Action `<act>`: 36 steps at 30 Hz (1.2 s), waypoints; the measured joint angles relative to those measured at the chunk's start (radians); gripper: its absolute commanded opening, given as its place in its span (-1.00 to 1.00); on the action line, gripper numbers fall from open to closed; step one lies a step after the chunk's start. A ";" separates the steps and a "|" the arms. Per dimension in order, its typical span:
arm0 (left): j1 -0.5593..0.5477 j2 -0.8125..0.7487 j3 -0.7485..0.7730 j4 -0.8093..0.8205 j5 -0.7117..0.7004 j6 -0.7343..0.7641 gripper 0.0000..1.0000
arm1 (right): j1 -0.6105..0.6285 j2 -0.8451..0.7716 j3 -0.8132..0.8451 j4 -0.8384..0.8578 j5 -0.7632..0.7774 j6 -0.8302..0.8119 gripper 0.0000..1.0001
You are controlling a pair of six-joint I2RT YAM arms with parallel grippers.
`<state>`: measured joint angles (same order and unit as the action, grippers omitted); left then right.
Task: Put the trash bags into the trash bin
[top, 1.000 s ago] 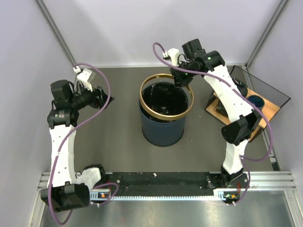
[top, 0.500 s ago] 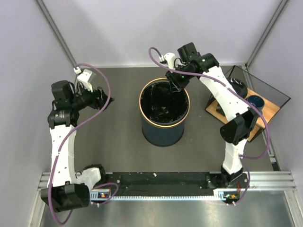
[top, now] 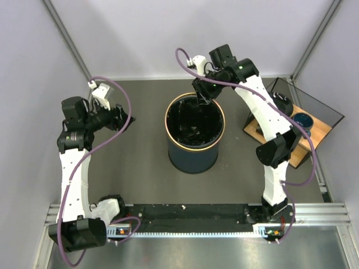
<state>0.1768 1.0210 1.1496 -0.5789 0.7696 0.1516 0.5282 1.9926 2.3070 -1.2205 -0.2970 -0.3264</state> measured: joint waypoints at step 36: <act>-0.261 0.011 0.066 0.084 0.119 -0.089 0.24 | 0.031 0.021 0.094 0.000 -0.060 0.062 0.49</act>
<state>-0.0837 1.0321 1.2152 -0.4946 0.8883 0.0631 0.5587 2.0132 2.4012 -1.2209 -0.3569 -0.2646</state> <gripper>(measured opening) 0.679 0.737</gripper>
